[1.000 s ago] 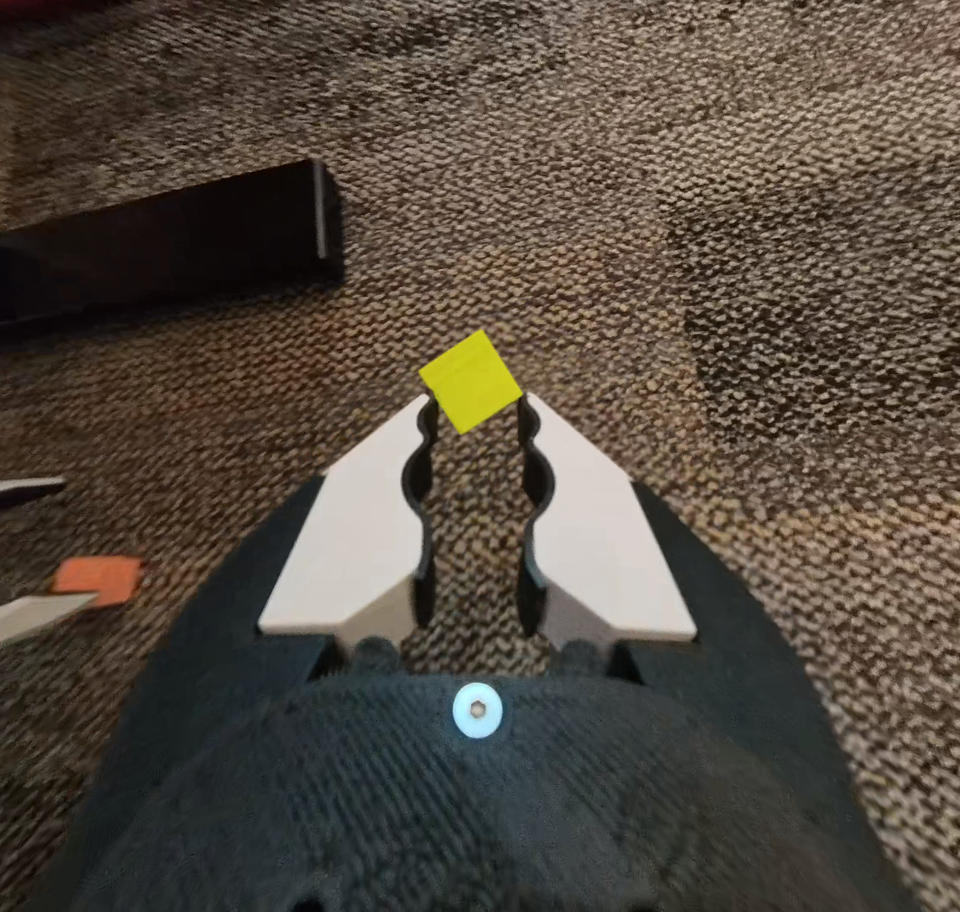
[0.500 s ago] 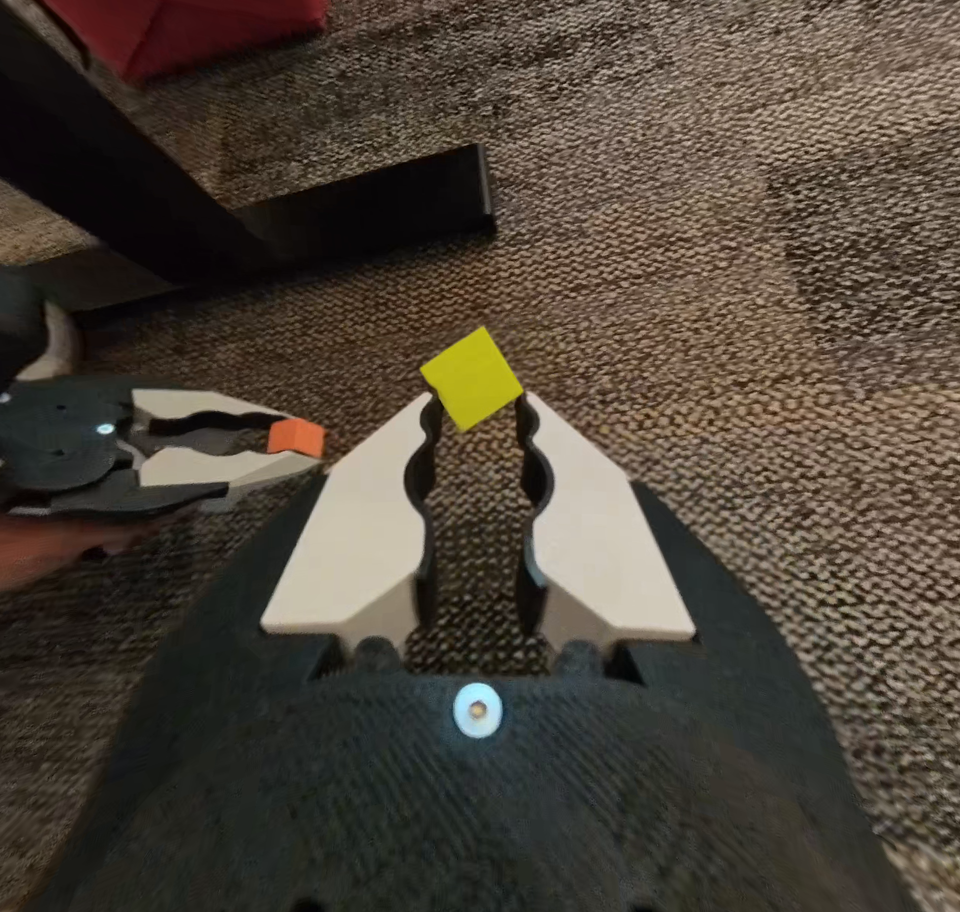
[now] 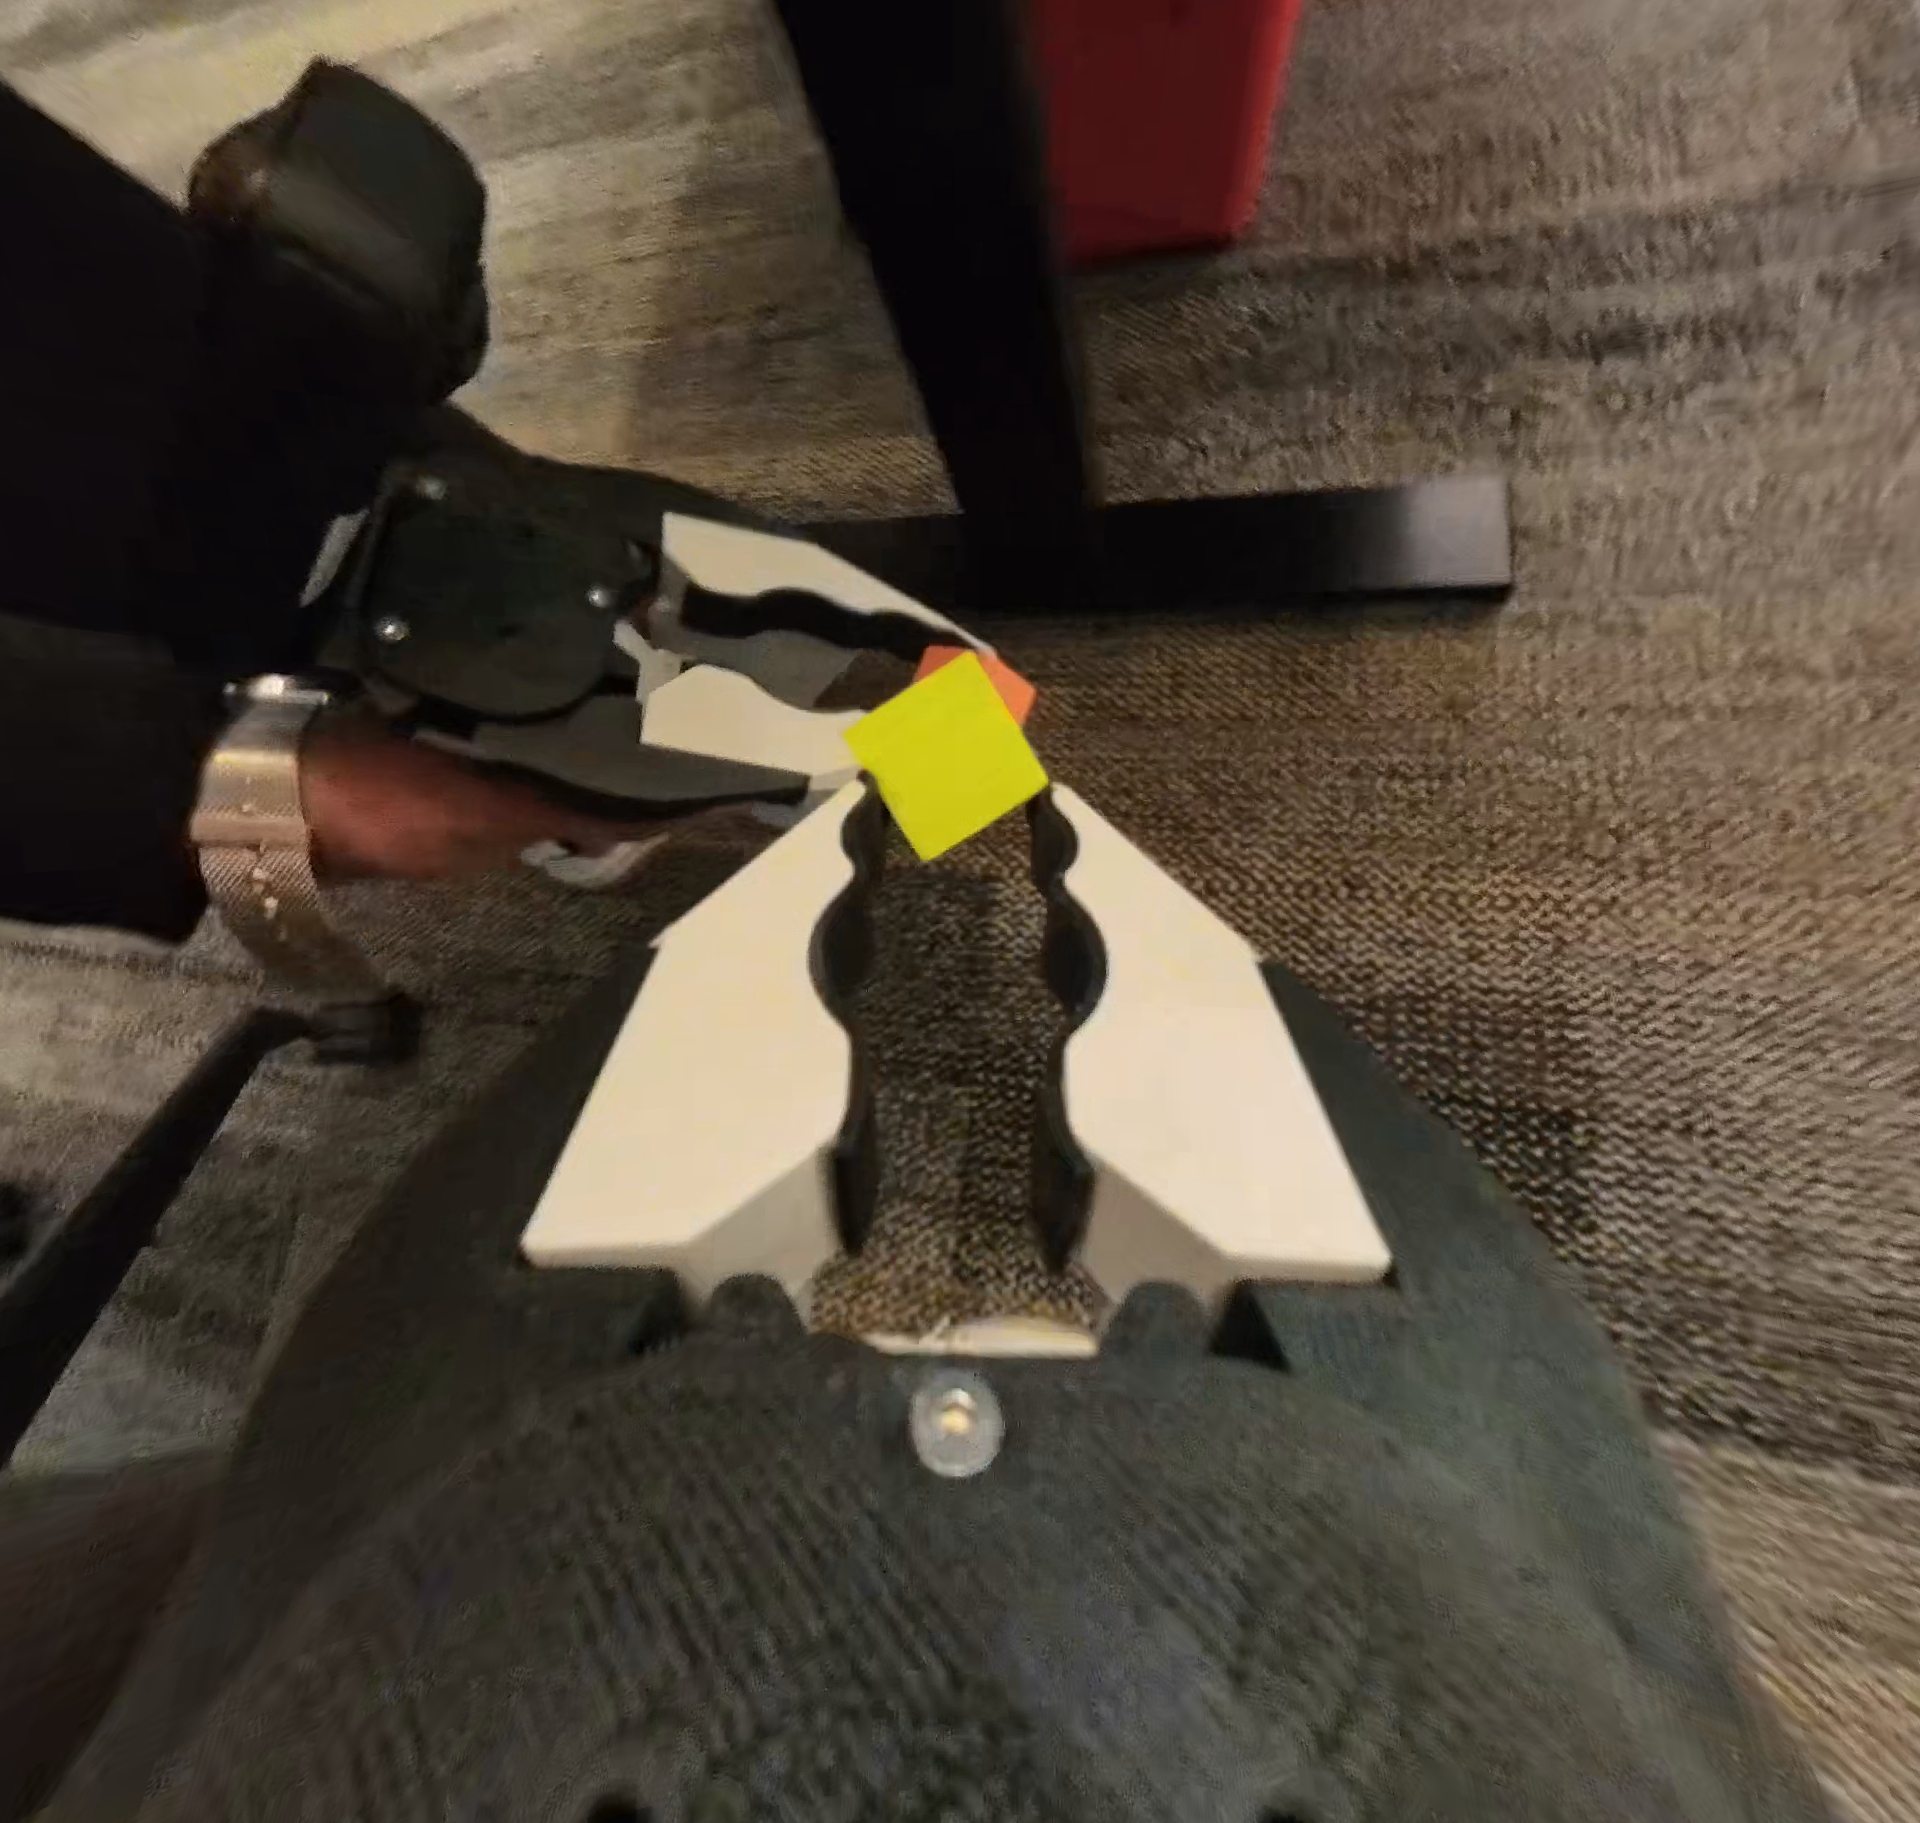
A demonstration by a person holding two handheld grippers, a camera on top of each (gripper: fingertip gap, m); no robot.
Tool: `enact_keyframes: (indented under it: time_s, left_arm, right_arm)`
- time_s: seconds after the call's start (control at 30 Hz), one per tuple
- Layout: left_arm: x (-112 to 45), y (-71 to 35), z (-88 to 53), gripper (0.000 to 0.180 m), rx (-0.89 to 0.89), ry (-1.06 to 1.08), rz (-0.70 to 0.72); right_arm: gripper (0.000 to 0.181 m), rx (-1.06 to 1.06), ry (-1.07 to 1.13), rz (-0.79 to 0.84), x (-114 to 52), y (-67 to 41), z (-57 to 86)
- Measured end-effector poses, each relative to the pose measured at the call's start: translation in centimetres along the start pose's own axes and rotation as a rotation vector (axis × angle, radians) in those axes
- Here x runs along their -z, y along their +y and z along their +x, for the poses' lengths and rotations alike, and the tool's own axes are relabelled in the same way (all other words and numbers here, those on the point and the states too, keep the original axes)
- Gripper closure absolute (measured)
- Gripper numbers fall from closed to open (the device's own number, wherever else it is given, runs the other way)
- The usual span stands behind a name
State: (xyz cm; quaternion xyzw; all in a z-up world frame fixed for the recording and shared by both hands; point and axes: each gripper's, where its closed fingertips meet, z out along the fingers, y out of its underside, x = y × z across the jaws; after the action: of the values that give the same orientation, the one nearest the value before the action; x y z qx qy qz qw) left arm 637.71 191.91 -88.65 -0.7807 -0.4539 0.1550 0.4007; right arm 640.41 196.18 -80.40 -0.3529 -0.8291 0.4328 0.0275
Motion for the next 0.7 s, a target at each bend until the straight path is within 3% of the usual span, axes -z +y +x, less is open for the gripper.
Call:
enact_keyframes:
  time_s: [0.17, 0.33, 0.43, 0.6, 0.7]
  left_arm:
    - [15.3, -4.2, 1.5, 0.145, -0.016, -0.033, 0.092]
    - [35.4, -2.3, 7.8, 0.145, -0.179, 0.248, 0.076]
    - [48.4, 0.5, 6.8, 0.145, -0.224, 0.229, 0.094]
    - [66.7, 3.3, 1.1, 0.146, 0.047, 0.116, 0.218]
    - [75.1, 5.9, -3.3, 0.145, 0.123, -0.006, 0.311]
  right_arm:
    - [0.153, 0.139, 0.070, 0.090, 9.7, -8.2, -11.3]
    - [0.153, 0.183, 0.031, 0.204, 17.2, -15.3, -26.9]
    - [0.153, 0.189, -0.002, 0.233, 18.7, -16.9, -36.4]
    - [0.153, 0.073, -0.113, 0.316, 16.9, -17.1, -49.9]
    - [0.153, 0.048, -0.206, 0.315, 13.3, -16.8, -56.4]
